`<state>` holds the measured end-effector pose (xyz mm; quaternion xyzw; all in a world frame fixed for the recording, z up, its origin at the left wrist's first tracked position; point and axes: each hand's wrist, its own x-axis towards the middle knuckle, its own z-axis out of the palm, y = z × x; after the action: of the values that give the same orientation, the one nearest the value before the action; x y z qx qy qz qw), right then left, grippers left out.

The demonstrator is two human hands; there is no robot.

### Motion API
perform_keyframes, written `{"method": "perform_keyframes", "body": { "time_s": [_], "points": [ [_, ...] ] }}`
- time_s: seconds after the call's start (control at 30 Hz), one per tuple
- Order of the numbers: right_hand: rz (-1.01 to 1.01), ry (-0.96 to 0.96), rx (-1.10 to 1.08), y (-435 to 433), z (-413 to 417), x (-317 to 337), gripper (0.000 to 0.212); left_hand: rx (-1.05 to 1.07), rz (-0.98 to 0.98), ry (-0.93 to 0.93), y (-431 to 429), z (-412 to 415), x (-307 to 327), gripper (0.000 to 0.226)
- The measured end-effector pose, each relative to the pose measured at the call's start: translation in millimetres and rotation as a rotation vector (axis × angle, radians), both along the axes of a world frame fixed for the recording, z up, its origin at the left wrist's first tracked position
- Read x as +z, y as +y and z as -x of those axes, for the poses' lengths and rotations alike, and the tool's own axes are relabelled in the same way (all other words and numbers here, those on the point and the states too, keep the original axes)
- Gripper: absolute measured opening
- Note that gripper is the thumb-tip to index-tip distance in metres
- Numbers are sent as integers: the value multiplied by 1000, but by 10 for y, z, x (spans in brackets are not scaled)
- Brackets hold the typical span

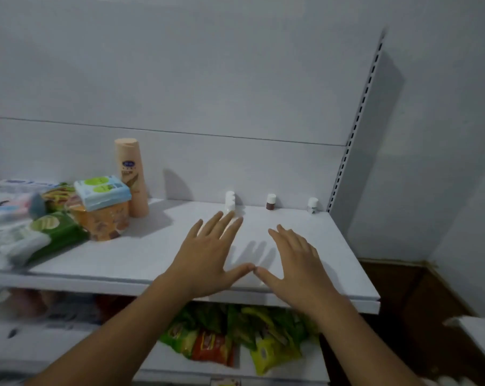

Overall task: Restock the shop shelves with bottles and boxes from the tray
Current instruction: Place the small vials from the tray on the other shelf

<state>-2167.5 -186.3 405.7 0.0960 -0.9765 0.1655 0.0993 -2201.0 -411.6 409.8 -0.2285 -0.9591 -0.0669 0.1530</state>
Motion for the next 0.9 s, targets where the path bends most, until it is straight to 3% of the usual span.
{"method": "perform_keyframes", "body": {
  "time_s": [0.27,0.47,0.67,0.9],
  "points": [
    [0,-5,117,572,-1472,-710,83,8,56,-67,416,-1609,-630,98],
    [82,-229,81,938,-2126,-1530,81,34,93,-279,686,-2300,-1522,97],
    [142,-437,-52,1101,-2328,-2337,77,7,77,-515,902,-2448,-2369,93],
    [321,-708,-290,1202,-2162,-3657,69,6,-26,-931,1247,-2156,-3761,77]
  ]
}}
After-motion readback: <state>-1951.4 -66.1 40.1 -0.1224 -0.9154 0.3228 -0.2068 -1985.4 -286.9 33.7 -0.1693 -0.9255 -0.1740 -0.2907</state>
